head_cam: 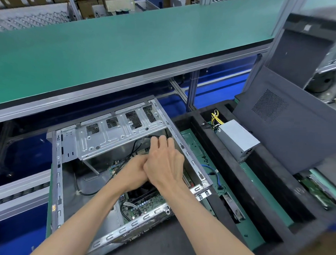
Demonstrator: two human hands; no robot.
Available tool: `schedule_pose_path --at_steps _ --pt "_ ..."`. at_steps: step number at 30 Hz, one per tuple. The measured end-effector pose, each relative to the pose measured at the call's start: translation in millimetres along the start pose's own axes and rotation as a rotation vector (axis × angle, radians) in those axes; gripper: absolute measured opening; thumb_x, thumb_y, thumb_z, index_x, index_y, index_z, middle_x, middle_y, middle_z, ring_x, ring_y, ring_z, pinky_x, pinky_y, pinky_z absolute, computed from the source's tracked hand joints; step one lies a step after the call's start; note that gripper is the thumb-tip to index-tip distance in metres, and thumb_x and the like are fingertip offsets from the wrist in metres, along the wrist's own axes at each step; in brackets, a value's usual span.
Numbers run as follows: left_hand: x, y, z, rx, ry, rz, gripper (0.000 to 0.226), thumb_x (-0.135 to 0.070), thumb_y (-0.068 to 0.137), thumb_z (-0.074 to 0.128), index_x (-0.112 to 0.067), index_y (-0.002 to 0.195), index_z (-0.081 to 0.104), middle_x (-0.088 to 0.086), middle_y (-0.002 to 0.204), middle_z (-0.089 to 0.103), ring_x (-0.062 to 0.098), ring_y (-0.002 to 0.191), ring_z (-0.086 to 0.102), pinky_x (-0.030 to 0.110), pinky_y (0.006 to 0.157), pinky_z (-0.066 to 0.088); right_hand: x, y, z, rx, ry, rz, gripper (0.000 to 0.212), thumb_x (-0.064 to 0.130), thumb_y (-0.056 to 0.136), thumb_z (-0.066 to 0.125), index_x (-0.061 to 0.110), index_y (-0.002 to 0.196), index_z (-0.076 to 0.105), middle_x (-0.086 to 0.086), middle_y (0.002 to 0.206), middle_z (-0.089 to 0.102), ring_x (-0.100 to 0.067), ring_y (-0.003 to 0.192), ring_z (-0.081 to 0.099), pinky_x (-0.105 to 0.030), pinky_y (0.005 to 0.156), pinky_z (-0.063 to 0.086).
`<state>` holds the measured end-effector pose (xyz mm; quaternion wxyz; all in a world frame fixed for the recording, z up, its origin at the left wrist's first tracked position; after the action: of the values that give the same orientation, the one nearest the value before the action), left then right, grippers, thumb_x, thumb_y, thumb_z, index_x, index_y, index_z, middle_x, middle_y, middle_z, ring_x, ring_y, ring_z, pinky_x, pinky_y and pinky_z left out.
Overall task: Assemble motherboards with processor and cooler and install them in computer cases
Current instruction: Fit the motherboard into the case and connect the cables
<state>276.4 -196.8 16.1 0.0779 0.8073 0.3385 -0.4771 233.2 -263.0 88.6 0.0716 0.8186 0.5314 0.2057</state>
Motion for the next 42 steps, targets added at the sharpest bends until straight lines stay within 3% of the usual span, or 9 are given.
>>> schedule_pose_path --at_steps 3,5,8,12,16,23,31,37,42 --pt "8.0 5.2 3.0 -0.055 -0.034 -0.048 0.032 -0.002 0.09 0.057 -0.028 0.081 0.072 -0.002 0.076 0.075 0.002 0.063 0.056 0.032 0.062 0.058 7.5 -1.3 -14.8 -0.136 0.11 -0.108 0.019 0.013 0.077 0.045 0.016 0.093 0.054 0.003 0.084 0.047 -0.014 0.068 0.04 -0.024 0.047 0.022" --pt "0.3 4.8 -0.7 -0.132 -0.14 -0.005 0.028 -0.008 0.092 0.057 -0.031 0.082 0.069 -0.007 0.083 0.074 0.001 0.069 0.061 0.025 0.065 0.058 16.9 -4.5 -19.9 -0.166 0.258 -0.23 0.011 0.011 0.081 0.049 0.013 0.091 0.055 0.003 0.081 0.047 -0.012 0.062 0.04 -0.023 0.042 0.026" --pt "-3.2 4.2 -12.9 -0.195 -0.254 0.032 0.034 -0.003 0.084 0.059 -0.031 0.067 0.066 -0.01 0.064 0.066 -0.001 0.06 0.058 0.019 0.054 0.052 32.8 -12.6 -22.0 -0.106 0.448 -0.404 0.011 0.016 0.085 0.046 0.011 0.081 0.054 0.0 0.069 0.049 -0.015 0.049 0.04 -0.029 0.04 0.036" --pt "18.6 7.9 -36.8 -0.247 -0.663 -0.074 0.016 0.003 0.076 0.077 -0.008 0.087 0.077 0.016 0.088 0.076 0.024 0.081 0.075 0.025 0.067 0.059 51.3 -23.9 13.4 0.274 0.369 -0.516 0.013 0.022 0.072 0.049 0.016 0.063 0.055 -0.003 0.054 0.048 -0.026 0.049 0.043 -0.029 0.055 0.035" --pt "22.5 12.2 -38.4 -0.222 -1.0 -0.083 0.019 0.008 0.071 0.069 -0.003 0.084 0.078 0.022 0.087 0.074 0.026 0.085 0.076 0.02 0.07 0.059 50.2 -33.1 58.4 0.604 0.187 -0.451 0.023 0.022 0.072 0.061 0.018 0.06 0.042 0.001 0.062 0.035 -0.023 0.053 0.036 -0.035 0.06 0.033" --pt "11.6 18.2 -31.1 -0.162 -1.123 -0.027 0.018 0.004 0.073 0.07 -0.004 0.086 0.08 0.017 0.086 0.075 0.021 0.086 0.076 0.017 0.069 0.058 47.0 -40.2 75.6 0.75 0.159 -0.402 0.029 0.025 0.074 0.06 0.024 0.063 0.034 0.0 0.071 0.036 -0.019 0.06 0.032 -0.038 0.067 0.032" --pt "10.9 19.9 -29.9 -0.129 -1.249 -0.019 0.012 -0.007 0.074 0.074 -0.007 0.084 0.08 0.011 0.086 0.075 0.012 0.084 0.074 0.013 0.07 0.057 46.7 -37.6 72.5 0.734 0.174 -0.397 0.029 0.025 0.074 0.061 0.024 0.062 0.034 0.001 0.069 0.038 -0.015 0.057 0.031 -0.036 0.065 0.031" --pt "8.2 18.9 -30.1 -0.085 -1.233 0.002 0.04 -0.019 0.055 0.097 -0.005 0.087 0.079 0.011 0.089 0.074 0.013 0.085 0.074 0.014 0.07 0.057 46.4 -37.2 71.4 0.731 0.175 -0.393 0.029 0.025 0.073 0.06 0.024 0.064 0.033 0.001 0.07 0.038 -0.015 0.058 0.031 -0.037 0.067 0.031" --pt "13.6 18.4 -36.2 -0.119 -1.136 0.021 0.013 -0.003 0.08 0.068 -0.009 0.084 0.079 0.008 0.086 0.073 0.013 0.081 0.073 0.014 0.069 0.057 47.5 -33.7 63.7 0.665 0.168 -0.393 0.021 0.025 0.074 0.061 0.017 0.066 0.043 0.001 0.069 0.035 -0.021 0.06 0.036 -0.038 0.067 0.032"
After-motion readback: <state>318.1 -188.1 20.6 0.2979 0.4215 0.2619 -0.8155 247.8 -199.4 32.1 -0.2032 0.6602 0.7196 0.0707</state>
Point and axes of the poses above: each hand's wrist, its own y-axis towards the middle knuckle, its own z-axis out of the palm, x = y × z, the point moved 10 cm from there along y, towards the middle knuckle
